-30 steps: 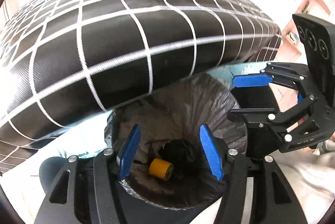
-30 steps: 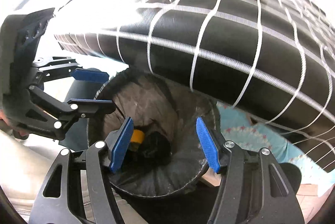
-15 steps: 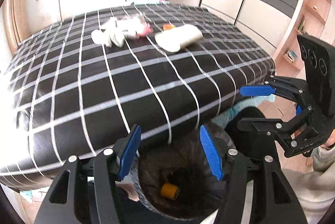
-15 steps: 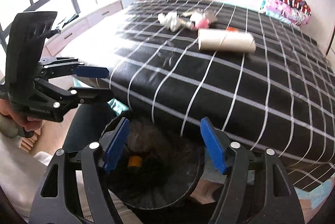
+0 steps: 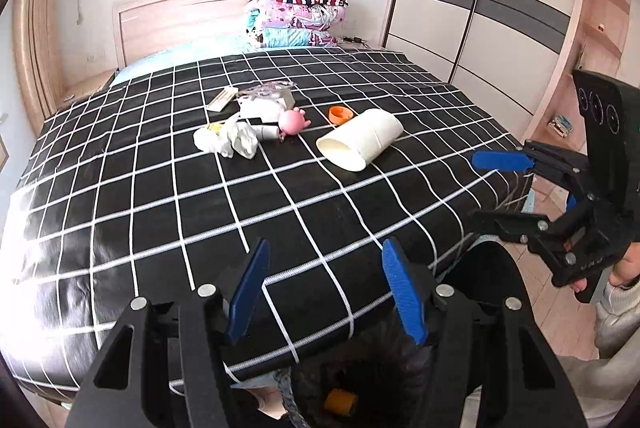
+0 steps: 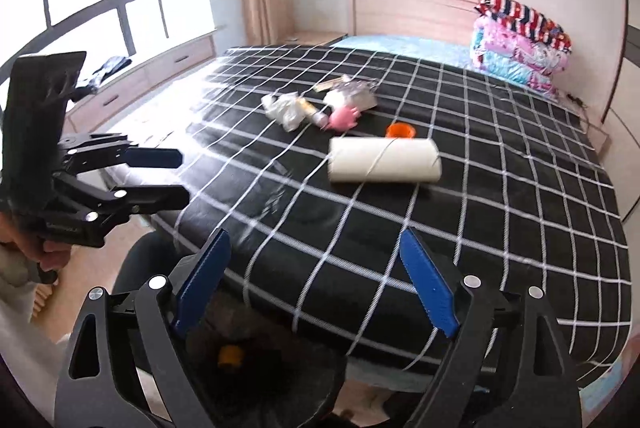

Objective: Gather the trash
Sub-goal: 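Move both open tools back over the items on the bed, then grasp the white paper tube with the right tool while the left tool grasps the white tissue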

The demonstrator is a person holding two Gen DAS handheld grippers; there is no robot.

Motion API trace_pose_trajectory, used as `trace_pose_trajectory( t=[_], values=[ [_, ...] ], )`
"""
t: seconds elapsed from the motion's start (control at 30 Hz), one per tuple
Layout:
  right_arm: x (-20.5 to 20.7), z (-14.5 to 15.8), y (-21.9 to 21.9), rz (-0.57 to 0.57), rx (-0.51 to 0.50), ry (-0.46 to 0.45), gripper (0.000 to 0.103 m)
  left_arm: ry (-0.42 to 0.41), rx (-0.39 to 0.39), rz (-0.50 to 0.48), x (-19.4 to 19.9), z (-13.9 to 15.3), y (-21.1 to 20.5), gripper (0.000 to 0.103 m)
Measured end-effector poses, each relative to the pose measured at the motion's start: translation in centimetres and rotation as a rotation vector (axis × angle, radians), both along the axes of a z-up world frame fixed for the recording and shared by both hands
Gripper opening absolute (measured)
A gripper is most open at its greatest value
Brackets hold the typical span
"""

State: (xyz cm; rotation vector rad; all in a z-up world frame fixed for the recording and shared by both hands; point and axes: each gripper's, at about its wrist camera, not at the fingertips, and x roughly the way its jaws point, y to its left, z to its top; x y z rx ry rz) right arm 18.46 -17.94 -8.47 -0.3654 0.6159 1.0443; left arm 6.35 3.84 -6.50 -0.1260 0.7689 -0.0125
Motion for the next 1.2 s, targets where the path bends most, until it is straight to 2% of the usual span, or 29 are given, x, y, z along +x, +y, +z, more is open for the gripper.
trace_pose_trajectory(
  t=[0.13, 0.3, 0.7, 1.03, 1.2],
  values=[
    [1.5, 0.3, 0.5, -0.03, 0.013, 0.006, 0.089, -0.009, -0.009, 0.023, 0.9, 0.3, 0.9, 0.056],
    [2.5, 0.6, 1.7, -0.048, 0.008, -0.042, 0.09, -0.015, -0.009, 0.037, 2.1, 0.5, 2.0, 0.056],
    [4.7, -0.4, 5.4, -0.08, -0.016, -0.029, 0.09, -0.028, 0.01, 0.074, 5.8, 0.9, 4.6, 0.056],
    [5.0, -1.7, 7.5, -0.084, -0.053, -0.06, 0.09, -0.008, -0.021, 0.123, 9.1, -0.7, 6.5, 0.056],
    [5.3, -2.4, 8.4, -0.094, -0.072, -0.065, 0.089, 0.003, 0.001, 0.156, 10.5, -1.6, 7.2, 0.056]
  ],
)
